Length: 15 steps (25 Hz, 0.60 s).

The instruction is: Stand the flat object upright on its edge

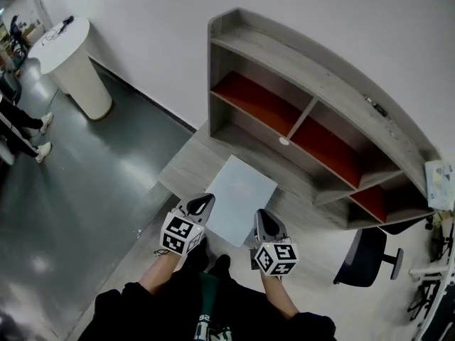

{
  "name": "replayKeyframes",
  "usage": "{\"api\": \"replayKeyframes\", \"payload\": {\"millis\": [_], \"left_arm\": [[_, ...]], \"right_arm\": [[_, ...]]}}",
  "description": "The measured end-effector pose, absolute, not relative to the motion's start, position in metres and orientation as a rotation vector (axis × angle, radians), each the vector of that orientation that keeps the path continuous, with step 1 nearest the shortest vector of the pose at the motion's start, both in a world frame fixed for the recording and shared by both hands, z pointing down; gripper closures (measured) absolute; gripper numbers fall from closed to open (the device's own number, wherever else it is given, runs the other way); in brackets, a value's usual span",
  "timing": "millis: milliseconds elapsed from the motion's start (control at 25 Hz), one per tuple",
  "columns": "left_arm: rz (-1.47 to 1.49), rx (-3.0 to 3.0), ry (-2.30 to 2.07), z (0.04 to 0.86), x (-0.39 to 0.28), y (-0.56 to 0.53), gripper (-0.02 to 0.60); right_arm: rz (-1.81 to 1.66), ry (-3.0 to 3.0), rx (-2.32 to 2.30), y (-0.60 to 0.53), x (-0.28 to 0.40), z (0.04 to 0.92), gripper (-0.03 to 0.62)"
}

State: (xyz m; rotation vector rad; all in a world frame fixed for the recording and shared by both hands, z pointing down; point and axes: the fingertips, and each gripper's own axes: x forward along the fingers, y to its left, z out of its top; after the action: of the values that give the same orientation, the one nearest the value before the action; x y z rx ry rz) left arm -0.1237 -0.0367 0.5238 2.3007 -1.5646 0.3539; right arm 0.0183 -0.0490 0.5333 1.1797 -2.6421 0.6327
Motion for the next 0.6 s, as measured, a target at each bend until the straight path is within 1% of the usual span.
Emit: {"api": "replayKeyframes", "payload": {"millis": [320,600], "left_arm": [[0.384,2.434,-1.364,0.526,-0.116,-0.081,0.569],[0.388,2.514,-1.217,0.531,-0.11,-0.097,0.569]], "right_arm": [[0.638,-2.555,1.408,-0.072,0.022,0.528,0.559],[0.644,-2.479,1.554,-0.067,0.022,0.528,0.559]]}}
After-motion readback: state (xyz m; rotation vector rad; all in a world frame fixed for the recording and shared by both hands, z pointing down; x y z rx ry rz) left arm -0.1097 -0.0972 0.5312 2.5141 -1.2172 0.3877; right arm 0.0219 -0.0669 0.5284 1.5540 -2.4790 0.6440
